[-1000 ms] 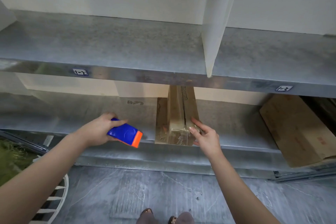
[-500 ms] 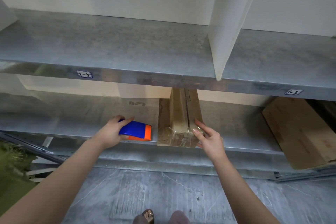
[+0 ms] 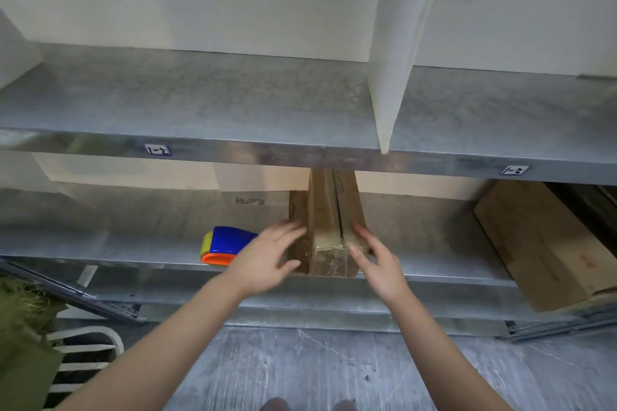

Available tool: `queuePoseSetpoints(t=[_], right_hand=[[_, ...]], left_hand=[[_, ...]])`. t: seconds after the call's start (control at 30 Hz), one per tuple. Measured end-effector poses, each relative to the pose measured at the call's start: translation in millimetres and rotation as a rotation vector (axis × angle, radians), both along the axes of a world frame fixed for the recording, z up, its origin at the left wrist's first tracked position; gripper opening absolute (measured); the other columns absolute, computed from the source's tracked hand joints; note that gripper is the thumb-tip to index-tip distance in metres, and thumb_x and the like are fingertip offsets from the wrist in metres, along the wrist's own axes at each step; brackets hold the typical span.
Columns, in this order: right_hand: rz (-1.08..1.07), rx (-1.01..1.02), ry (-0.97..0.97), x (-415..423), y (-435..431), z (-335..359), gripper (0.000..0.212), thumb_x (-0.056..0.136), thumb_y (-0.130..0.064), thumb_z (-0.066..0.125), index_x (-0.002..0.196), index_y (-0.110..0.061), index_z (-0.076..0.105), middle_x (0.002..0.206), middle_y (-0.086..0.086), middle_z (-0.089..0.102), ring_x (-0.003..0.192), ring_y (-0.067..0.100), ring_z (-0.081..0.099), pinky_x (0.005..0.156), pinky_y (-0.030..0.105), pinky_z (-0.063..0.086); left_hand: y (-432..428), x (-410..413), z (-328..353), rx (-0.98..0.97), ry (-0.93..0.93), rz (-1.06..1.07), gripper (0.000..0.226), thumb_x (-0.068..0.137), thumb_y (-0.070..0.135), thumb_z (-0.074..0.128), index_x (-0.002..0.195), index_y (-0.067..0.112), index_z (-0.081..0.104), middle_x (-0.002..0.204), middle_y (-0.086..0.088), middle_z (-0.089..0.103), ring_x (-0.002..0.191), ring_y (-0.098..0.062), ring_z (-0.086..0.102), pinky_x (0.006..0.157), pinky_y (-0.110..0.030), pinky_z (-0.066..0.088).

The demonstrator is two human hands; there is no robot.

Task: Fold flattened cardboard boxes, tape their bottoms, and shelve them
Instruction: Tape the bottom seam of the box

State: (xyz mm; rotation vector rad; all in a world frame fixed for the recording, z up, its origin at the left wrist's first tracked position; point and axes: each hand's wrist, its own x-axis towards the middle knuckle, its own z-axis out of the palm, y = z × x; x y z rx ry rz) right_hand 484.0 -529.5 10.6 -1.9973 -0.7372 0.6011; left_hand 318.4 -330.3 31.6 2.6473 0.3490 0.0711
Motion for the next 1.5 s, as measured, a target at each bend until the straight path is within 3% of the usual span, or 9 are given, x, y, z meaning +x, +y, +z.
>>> queuePoseSetpoints(t=[0.13,0.3,0.47,0.6,0.73,0.93,1.13,1.4,1.5], right_hand=[[0.018,-0.073,-0.289,-4.0,-12.6,-6.4,0.055,0.091,-0.061,0.043,0.141,-0.039,0.043,0.145,-0.011,0.047,0.141,0.016,0.034,0.111,0.031,0.029],[0.076,-0.19,-0.525,-9.4,-18.7,0.4,0.044,0.098,-0.037,0.051,0.141,-0.032,0.046,0.155,-0.001,0.035,0.141,0.022,0.03,0.111,0.028,0.025],[0.041,-0.113,-0.37,-14.6,-11.9,2.7,0.037,0.099,-0.032,0.052,0.135,-0.026,0.054,0.154,-0.001,0.03,0.124,0.009,0.05,0.099,0.024,0.041],[-0.129,0.025,-0.195,-13.1,-8.2,0.2,0.027,0.093,-0.025,0.064,0.12,-0.026,0.067,0.145,0.003,0.041,0.109,-0.007,0.048,0.096,0.005,0.034],[-0.132,0.088,-0.075,-11.9,-3.9,-8.7,0.041,0.085,-0.017,0.073,0.118,-0.037,0.063,0.112,-0.029,0.057,0.108,0.005,0.059,0.101,0.033,0.048],[-0.099,0.141,0.108,2.1,-12.1,-8.3,0.042,0.083,-0.02,0.076,0.108,-0.051,0.064,0.116,-0.02,0.065,0.111,0.004,0.06,0.101,0.023,0.046],[-0.139,0.084,-0.061,8.0,-3.9,-5.7,0.032,0.077,-0.016,0.081,0.102,-0.033,0.069,0.106,-0.009,0.068,0.093,0.001,0.063,0.075,-0.002,0.041],[0.113,0.037,-0.042,24.9,-25.1,-0.9,0.064,0.083,0.005,0.065,0.119,-0.048,0.059,0.119,-0.023,0.058,0.106,-0.003,0.059,0.089,0.013,0.05],[0.192,-0.035,-0.087,41.9,-25.5,10.3,0.058,0.083,-0.012,0.076,0.116,-0.056,0.054,0.116,-0.031,0.056,0.096,-0.011,0.062,0.088,0.01,0.049]], left_hand=[[-39.6,23.5,0.2,0.031,-0.059,-0.031,0.061,0.096,0.04,0.05,0.151,0.03,0.025,0.158,0.009,0.022,0.146,-0.013,0.013,0.12,-0.029,0.008],[-60.2,36.6,-14.9,0.105,-0.098,-0.011,0.056,0.096,0.029,0.052,0.148,0.019,0.033,0.154,0.002,0.032,0.144,-0.019,0.022,0.12,-0.038,0.018],[-57.8,26.9,-28.9,0.121,-0.226,0.048,0.045,0.093,0.018,0.059,0.138,0.015,0.051,0.141,-0.002,0.05,0.134,-0.02,0.037,0.109,-0.038,0.039],[-66.5,19.5,-28.0,-0.056,-0.268,0.224,0.043,0.096,0.017,0.056,0.139,0.017,0.051,0.143,0.001,0.049,0.131,-0.016,0.042,0.11,-0.033,0.037],[-77.7,26.5,-24.8,-0.273,-0.226,0.376,0.055,0.096,0.018,0.057,0.147,0.02,0.037,0.15,0.003,0.04,0.136,-0.012,0.04,0.112,-0.022,0.031],[-81.5,39.8,-23.9,-0.452,-0.215,0.569,0.06,0.089,0.025,0.068,0.144,0.026,0.043,0.129,0.005,0.058,0.11,-0.005,0.053,0.094,-0.02,0.041],[-66.2,50.5,-19.9,-0.25,-0.196,0.513,0.042,0.086,0.028,0.07,0.126,0.024,0.057,0.105,0.001,0.064,0.097,-0.016,0.06,0.082,-0.026,0.048],[-42.5,36.6,-11.9,-0.185,-0.059,0.267,0.062,0.083,0.026,0.073,0.139,0.028,0.047,0.134,0.003,0.051,0.126,-0.016,0.046,0.101,-0.016,0.03],[-19.6,35.8,-1.7,-0.153,-0.01,0.173,0.065,0.08,0.017,0.076,0.138,0.031,0.05,0.139,0.002,0.048,0.125,-0.016,0.046,0.099,-0.014,0.031]])
